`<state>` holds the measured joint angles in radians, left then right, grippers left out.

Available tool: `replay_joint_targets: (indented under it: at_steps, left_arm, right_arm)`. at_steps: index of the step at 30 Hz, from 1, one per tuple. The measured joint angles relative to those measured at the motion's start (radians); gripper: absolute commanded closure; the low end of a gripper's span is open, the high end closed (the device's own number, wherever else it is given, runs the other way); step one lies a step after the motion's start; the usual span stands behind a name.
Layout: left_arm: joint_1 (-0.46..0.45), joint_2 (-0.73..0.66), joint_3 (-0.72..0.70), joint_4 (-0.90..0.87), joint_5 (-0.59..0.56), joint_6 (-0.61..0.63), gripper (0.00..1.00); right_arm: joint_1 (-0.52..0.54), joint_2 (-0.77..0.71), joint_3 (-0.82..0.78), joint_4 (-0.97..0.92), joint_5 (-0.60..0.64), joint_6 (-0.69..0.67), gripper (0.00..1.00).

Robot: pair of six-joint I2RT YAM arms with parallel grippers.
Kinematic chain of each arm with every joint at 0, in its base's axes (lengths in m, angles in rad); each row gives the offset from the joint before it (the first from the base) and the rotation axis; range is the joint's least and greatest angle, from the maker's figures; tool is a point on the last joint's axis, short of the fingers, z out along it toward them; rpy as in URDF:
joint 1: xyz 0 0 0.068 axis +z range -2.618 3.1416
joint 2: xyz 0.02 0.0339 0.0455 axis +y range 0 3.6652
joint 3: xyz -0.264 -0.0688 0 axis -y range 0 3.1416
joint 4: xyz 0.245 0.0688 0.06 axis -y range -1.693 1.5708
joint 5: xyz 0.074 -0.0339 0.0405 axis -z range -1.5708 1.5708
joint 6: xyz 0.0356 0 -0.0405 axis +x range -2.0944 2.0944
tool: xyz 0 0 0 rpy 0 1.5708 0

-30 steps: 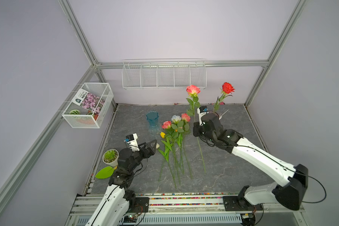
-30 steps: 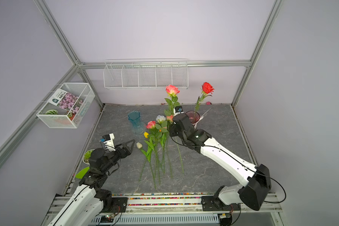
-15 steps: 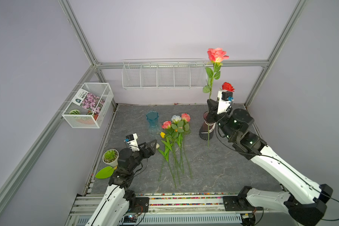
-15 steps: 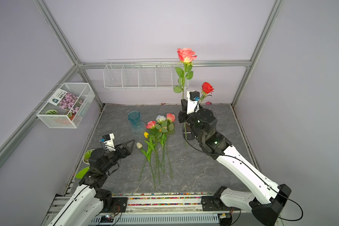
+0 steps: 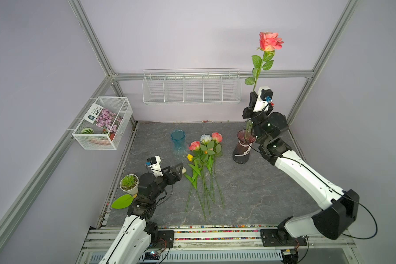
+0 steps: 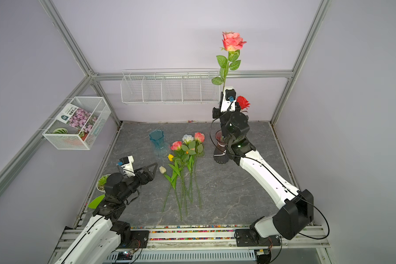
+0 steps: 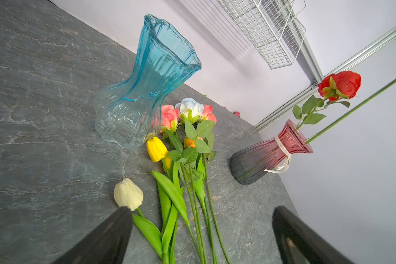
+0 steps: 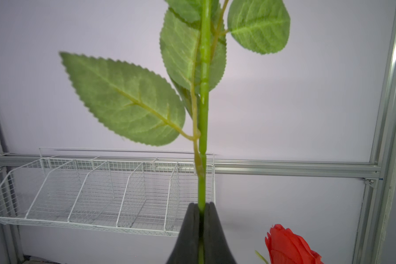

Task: Arrange the flowers in different vases according to their variety
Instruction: Insert the flower into the vase.

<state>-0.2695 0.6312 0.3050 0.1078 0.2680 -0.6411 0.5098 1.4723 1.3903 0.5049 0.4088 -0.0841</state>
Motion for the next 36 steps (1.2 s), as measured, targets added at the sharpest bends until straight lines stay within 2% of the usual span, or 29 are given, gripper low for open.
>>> replay_joint_targets:
  at_steps: [6,14,15,19,23,27,33,36]
  left_arm:
    - [0.000,0.023,0.000,0.001,0.000,0.001,0.00]
    - [0.000,0.028,0.000,0.007,-0.003,0.008,0.01]
    - [0.000,0.028,0.000,0.007,-0.003,0.008,0.00]
    - [0.000,0.034,0.000,0.008,-0.003,0.008,0.01]
    - [0.000,0.050,0.000,0.008,-0.006,0.007,0.01]
    - [0.000,0.093,0.016,-0.011,-0.009,0.007,0.01]
    - [-0.002,0.160,0.069,-0.041,0.017,-0.010,0.02]
    - [-0.011,0.193,0.095,-0.071,0.020,-0.037,0.05]
  right_arm:
    - [-0.048,0.026,-0.027,0.060,-0.009,0.021,1.00]
    - [-0.054,0.012,-0.276,0.136,-0.021,0.122,1.00]
    - [-0.054,0.011,-0.302,0.137,-0.022,0.135,0.97]
    - [-0.054,-0.010,-0.378,0.127,-0.034,0.194,0.65]
    - [-0.054,-0.073,-0.388,0.064,-0.048,0.247,0.48]
    - [-0.054,-0.165,-0.386,-0.014,-0.068,0.305,0.40]
    - [-0.054,-0.291,-0.369,-0.232,-0.130,0.388,0.29]
    - [-0.054,-0.356,-0.367,-0.360,-0.177,0.420,0.21]
